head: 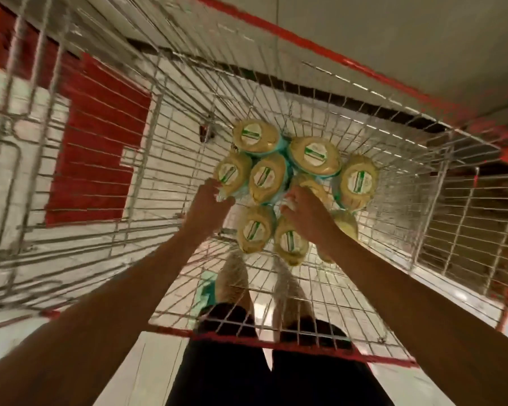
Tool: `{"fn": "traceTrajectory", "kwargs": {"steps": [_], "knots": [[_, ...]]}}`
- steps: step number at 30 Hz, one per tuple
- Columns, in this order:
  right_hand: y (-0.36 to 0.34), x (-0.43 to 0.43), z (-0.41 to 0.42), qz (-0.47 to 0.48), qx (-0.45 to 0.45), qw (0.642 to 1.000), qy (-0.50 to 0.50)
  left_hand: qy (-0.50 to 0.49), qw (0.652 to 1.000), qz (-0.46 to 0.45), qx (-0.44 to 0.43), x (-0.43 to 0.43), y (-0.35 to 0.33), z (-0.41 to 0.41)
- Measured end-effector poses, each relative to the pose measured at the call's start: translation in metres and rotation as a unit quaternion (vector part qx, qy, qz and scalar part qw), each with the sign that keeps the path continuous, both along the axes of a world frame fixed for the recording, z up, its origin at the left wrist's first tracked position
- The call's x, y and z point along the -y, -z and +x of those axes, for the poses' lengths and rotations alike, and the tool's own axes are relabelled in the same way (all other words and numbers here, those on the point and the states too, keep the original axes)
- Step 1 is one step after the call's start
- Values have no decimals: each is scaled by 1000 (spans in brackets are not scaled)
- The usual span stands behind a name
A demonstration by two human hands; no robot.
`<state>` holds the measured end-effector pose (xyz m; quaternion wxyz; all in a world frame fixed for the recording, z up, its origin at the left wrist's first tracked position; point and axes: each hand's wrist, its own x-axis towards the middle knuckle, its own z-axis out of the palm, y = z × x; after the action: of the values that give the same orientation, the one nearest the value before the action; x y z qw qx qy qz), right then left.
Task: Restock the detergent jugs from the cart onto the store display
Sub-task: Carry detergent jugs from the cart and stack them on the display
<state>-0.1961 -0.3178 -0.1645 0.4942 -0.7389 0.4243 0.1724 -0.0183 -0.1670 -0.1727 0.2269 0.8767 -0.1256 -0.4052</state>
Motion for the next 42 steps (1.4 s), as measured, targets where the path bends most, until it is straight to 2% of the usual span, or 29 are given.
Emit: {"fn": "traceTrajectory", "kwargs": {"steps": [2, 5, 7, 10, 13, 17, 20, 22, 24, 28, 30, 34, 38, 42], "knots": [[46, 4, 19, -12, -47, 997, -62, 45, 998, 35, 7, 12, 53, 21], [113, 9, 46, -66, -79, 978, -183, 184, 976, 85, 73, 22, 124, 46], [151, 13, 65, -132, -99, 948, -272, 226, 965, 103, 81, 24, 163, 55], [191, 22, 90, -216, -103, 906, -349, 290, 941, 141, 102, 25, 211, 61], [218, 29, 102, -268, -88, 836, -470, 335, 922, 145, 129, 25, 242, 66], [221, 46, 115, -302, -74, 786, -534, 315, 924, 121, 181, 34, 249, 79], [215, 50, 124, -323, -91, 748, -572, 323, 923, 128, 166, 40, 248, 85], [218, 47, 127, -351, -67, 719, -597, 315, 932, 114, 141, 41, 248, 87], [224, 46, 129, -373, -23, 718, -587, 304, 940, 105, 112, 42, 248, 88], [238, 50, 121, -297, -71, 698, -647, 305, 943, 99, 92, 42, 245, 95], [226, 53, 116, -289, -68, 714, -634, 318, 938, 106, 85, 43, 234, 96], [169, 48, 102, -290, -63, 771, -563, 323, 933, 120, 103, 42, 186, 91], [79, 37, 85, -331, -42, 832, -444, 275, 946, 110, 134, 35, 100, 81], [-21, 23, 70, -302, -93, 878, -360, 226, 956, 97, 160, 24, 1, 64]]}}
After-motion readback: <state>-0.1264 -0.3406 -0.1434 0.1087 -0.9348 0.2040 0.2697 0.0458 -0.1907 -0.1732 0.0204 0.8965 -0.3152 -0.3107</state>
